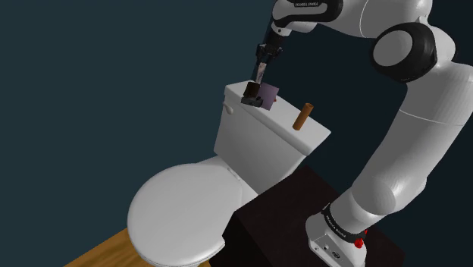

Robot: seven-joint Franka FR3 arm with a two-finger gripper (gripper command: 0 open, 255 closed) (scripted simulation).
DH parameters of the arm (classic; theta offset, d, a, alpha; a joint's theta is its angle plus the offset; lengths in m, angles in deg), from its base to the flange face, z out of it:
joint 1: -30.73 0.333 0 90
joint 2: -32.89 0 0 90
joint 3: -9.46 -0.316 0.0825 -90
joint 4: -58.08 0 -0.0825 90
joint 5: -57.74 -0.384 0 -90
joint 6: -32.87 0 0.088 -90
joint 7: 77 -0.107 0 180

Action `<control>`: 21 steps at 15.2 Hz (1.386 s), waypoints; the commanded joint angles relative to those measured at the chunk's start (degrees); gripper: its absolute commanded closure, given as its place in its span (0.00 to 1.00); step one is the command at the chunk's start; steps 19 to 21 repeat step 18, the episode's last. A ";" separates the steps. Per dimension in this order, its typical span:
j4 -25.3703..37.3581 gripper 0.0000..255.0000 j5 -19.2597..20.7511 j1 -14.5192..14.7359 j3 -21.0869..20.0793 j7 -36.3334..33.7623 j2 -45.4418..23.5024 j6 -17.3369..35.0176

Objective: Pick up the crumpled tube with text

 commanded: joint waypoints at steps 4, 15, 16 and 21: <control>2.21 1.00 0.02 0.04 -0.03 -0.12 -0.08 -2.21; 11.82 1.00 0.02 -0.15 0.03 -0.28 -0.85 -11.05; 12.86 1.00 0.01 -0.18 0.03 -0.29 -1.03 -11.91; 13.01 1.00 0.01 -0.18 0.03 -0.29 -1.05 -12.03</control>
